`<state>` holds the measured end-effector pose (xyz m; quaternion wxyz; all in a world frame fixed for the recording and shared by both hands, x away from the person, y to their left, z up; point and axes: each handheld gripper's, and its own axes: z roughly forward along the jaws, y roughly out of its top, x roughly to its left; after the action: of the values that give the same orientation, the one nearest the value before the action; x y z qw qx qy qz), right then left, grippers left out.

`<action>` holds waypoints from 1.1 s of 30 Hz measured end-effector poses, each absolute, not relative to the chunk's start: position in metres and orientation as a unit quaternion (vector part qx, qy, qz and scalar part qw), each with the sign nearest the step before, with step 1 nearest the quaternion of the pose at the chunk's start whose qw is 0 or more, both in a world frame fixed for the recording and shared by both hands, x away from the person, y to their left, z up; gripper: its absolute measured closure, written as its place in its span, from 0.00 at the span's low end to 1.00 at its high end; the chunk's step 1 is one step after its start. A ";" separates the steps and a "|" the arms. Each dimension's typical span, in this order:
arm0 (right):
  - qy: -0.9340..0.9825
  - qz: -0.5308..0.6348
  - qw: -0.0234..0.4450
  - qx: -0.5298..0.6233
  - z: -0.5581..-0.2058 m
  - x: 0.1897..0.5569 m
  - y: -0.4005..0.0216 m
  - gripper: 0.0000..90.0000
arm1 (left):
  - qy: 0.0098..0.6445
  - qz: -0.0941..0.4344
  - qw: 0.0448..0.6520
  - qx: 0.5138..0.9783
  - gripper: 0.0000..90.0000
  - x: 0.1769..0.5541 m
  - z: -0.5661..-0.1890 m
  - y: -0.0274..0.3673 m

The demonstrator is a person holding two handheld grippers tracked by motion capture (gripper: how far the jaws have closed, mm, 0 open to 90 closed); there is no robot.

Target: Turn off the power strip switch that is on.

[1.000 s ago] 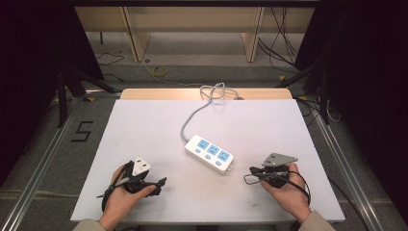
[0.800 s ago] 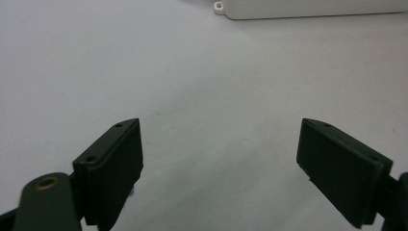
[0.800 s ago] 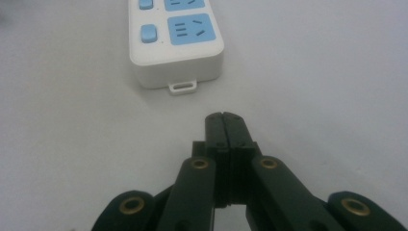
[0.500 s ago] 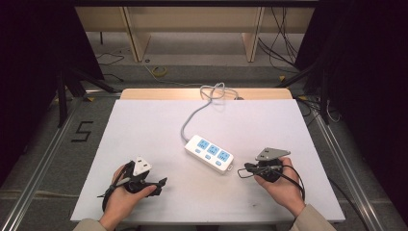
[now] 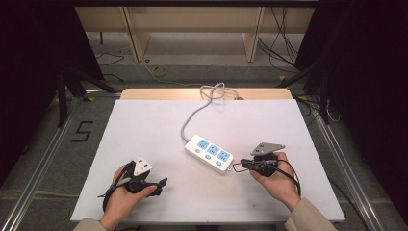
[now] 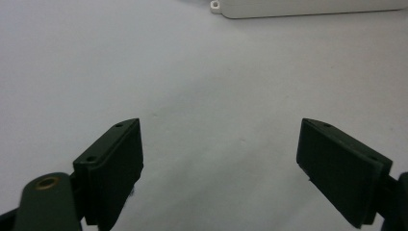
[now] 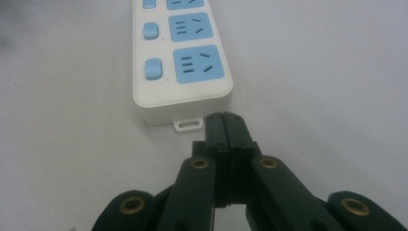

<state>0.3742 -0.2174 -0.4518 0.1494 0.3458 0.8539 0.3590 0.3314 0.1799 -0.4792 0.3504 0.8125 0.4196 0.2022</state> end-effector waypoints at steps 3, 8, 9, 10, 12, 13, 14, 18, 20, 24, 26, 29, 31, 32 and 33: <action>0.854 0.358 0.149 0.346 -0.451 0.375 -0.216 1.00 | 0.420 0.202 0.351 0.812 0.18 0.331 -0.479 0.180; 0.855 0.358 0.147 0.344 -0.448 0.378 -0.212 1.00 | 0.420 0.202 0.350 0.812 0.18 0.332 -0.480 0.179; 0.856 0.358 0.147 0.342 -0.447 0.380 -0.210 1.00 | 0.420 0.202 0.350 0.813 0.18 0.332 -0.480 0.179; 0.857 0.358 0.147 0.341 -0.447 0.381 -0.210 1.00 | 0.420 0.202 0.350 0.813 0.18 0.332 -0.480 0.179; 0.857 0.357 0.146 0.341 -0.447 0.381 -0.208 1.00 | 0.418 0.202 0.349 0.814 0.18 0.332 -0.480 0.179; 0.858 0.356 0.146 0.340 -0.446 0.383 -0.206 1.00 | 0.418 0.203 0.349 0.813 0.18 0.332 -0.480 0.179; 0.859 0.356 0.145 0.339 -0.446 0.384 -0.206 1.00 | 0.418 0.202 0.348 0.814 0.18 0.332 -0.480 0.179; 0.859 0.355 0.144 0.338 -0.445 0.386 -0.202 1.00 | 0.419 0.202 0.349 0.814 0.18 0.332 -0.480 0.179; 0.861 0.353 0.144 0.336 -0.444 0.389 -0.199 1.00 | 0.418 0.202 0.350 0.814 0.18 0.332 -0.480 0.179; 0.863 0.350 0.142 0.335 -0.444 0.391 -0.196 1.00 | 0.419 0.201 0.350 0.813 0.18 0.332 -0.480 0.178; 0.863 0.351 0.141 0.335 -0.444 0.391 -0.196 1.00 | 0.419 0.201 0.350 0.814 0.18 0.332 -0.480 0.178; 0.864 0.349 0.140 0.336 -0.445 0.393 -0.195 1.00 | 0.419 0.201 0.350 0.814 0.18 0.332 -0.480 0.178; 0.865 0.348 0.140 0.334 -0.444 0.394 -0.194 1.00 | 0.419 0.201 0.350 0.813 0.18 0.332 -0.480 0.178; 0.865 0.348 0.140 0.334 -0.443 0.394 -0.193 1.00 | 0.418 0.201 0.349 0.814 0.18 0.332 -0.480 0.178; 0.866 0.347 0.140 0.332 -0.443 0.395 -0.193 1.00 | 0.420 0.201 0.351 0.813 0.18 0.332 -0.480 0.178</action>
<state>0.3949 -0.1925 -0.4428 0.1402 0.3323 0.8658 0.3469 0.3318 0.1777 -0.4802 0.3511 0.8126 0.4196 0.2009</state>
